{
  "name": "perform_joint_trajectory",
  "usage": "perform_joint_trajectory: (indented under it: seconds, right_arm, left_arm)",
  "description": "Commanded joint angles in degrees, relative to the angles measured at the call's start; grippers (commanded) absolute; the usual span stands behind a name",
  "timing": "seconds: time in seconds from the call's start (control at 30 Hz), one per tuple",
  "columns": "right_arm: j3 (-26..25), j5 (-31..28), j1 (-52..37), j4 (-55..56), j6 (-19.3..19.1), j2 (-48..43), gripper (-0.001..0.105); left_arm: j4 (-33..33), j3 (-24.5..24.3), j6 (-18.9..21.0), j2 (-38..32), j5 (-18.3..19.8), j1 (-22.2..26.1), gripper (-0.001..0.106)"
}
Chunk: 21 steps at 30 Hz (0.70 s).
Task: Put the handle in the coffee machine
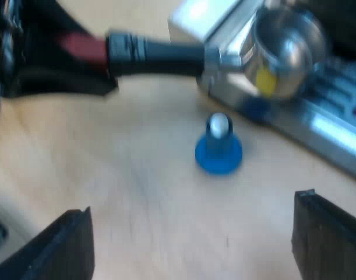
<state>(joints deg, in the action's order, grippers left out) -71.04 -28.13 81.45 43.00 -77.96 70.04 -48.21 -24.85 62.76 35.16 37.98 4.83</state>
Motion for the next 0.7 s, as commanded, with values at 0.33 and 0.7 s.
perform_joint_trajectory:
  seconds: [0.33,0.7]
  right_arm:
    - [6.03,-10.64,0.55,-16.27,-0.16,-0.17,0.071]
    - [6.03,-10.64,0.55,-16.66,-0.16,-0.17,0.071]
  left_arm:
    - [1.28,-0.98,0.40,-0.76,2.72,4.40,0.000]
    - [1.41,-0.98,0.40,-0.76,2.91,5.39,0.000]
